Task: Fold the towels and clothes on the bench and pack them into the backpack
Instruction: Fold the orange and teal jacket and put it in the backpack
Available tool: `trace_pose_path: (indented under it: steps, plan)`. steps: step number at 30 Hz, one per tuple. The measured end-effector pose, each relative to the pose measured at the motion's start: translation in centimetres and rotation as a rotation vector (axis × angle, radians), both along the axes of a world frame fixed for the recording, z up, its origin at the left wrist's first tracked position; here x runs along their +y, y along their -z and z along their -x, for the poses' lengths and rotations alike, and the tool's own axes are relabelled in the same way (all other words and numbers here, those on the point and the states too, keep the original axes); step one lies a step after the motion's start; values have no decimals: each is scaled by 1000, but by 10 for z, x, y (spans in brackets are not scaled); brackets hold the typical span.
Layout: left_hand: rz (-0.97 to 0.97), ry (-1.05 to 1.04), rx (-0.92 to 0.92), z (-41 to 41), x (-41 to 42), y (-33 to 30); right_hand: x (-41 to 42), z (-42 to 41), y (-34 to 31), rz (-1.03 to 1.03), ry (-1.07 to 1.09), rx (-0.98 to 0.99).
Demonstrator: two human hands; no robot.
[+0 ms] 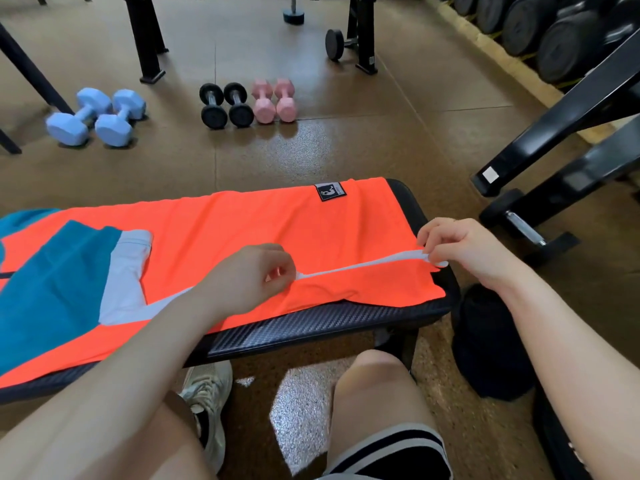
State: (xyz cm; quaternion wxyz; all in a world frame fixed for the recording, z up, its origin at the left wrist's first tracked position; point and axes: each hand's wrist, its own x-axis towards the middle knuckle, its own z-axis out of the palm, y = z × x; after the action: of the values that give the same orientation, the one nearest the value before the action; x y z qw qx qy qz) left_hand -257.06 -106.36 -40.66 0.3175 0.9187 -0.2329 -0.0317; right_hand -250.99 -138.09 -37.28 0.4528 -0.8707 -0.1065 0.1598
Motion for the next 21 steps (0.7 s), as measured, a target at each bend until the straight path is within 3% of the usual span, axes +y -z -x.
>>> trace_pose_path:
  steps: [4, 7, 10, 12, 13, 19, 21]
  plan:
    - [48, -18, -7, 4, -5, -3, 2, 4, -3, -157, 54, -26]
    - [156, -80, 132, 4, -12, -13, 1, 9, -3, -270, 114, -20]
    - [117, -153, 115, -4, -19, -9, 4, 2, 8, 33, 164, -77]
    - [-25, -238, 64, -10, -22, 3, 7, -2, 19, 278, 179, -82]
    - [-99, -272, 57, -12, -22, 9, 9, -1, 23, 308, 200, -74]
    - [-178, -232, 133, -10, -17, 16, 7, 12, 31, 313, 174, -25]
    - [-102, -197, 126, -9, -19, 13, 6, 14, 25, 89, 219, 44]
